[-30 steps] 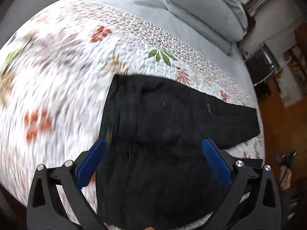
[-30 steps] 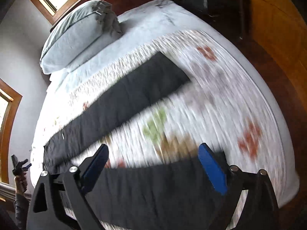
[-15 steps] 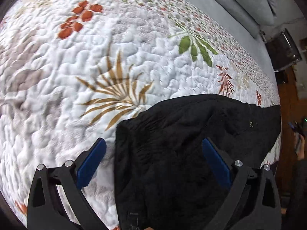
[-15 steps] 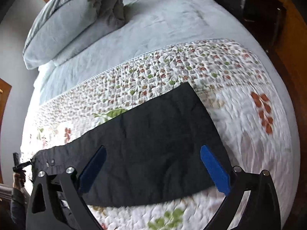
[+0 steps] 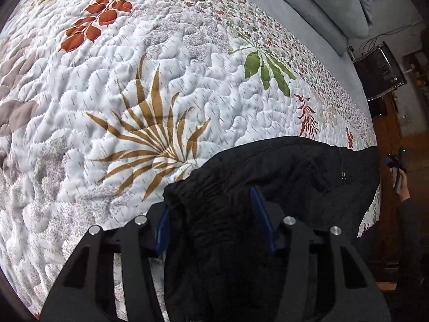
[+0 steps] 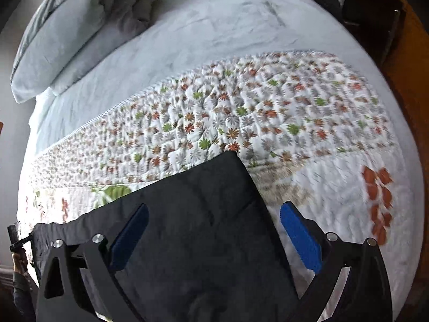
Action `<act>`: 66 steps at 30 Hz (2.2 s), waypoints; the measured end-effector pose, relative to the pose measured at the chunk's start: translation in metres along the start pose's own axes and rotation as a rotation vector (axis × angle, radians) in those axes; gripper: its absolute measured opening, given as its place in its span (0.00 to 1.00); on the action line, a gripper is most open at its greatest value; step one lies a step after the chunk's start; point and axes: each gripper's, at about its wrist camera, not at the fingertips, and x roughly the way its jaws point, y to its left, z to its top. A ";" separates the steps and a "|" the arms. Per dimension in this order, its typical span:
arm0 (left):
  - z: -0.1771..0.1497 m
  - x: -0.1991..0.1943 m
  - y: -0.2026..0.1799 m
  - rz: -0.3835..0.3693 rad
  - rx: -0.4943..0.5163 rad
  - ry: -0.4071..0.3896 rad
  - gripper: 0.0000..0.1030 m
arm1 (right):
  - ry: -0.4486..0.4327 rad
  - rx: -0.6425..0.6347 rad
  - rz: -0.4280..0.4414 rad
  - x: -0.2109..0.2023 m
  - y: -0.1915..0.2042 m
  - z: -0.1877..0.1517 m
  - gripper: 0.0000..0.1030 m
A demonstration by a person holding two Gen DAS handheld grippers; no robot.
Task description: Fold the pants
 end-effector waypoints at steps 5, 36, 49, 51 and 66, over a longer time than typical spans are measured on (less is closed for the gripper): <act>0.004 0.006 -0.001 0.012 -0.002 0.003 0.50 | 0.018 -0.028 -0.003 0.034 0.005 0.016 0.97; -0.080 -0.140 -0.067 -0.091 0.117 -0.331 0.12 | -0.380 -0.151 0.161 -0.230 0.002 -0.154 0.08; -0.202 -0.175 -0.043 -0.189 0.061 -0.401 0.13 | -0.502 -0.022 0.248 -0.271 -0.053 -0.353 0.07; -0.222 -0.174 -0.037 -0.193 0.048 -0.399 0.13 | -0.510 0.002 0.255 -0.268 -0.060 -0.376 0.07; -0.330 -0.136 0.008 -0.164 -0.073 -0.332 0.23 | -0.496 0.297 0.321 -0.188 -0.096 -0.549 0.62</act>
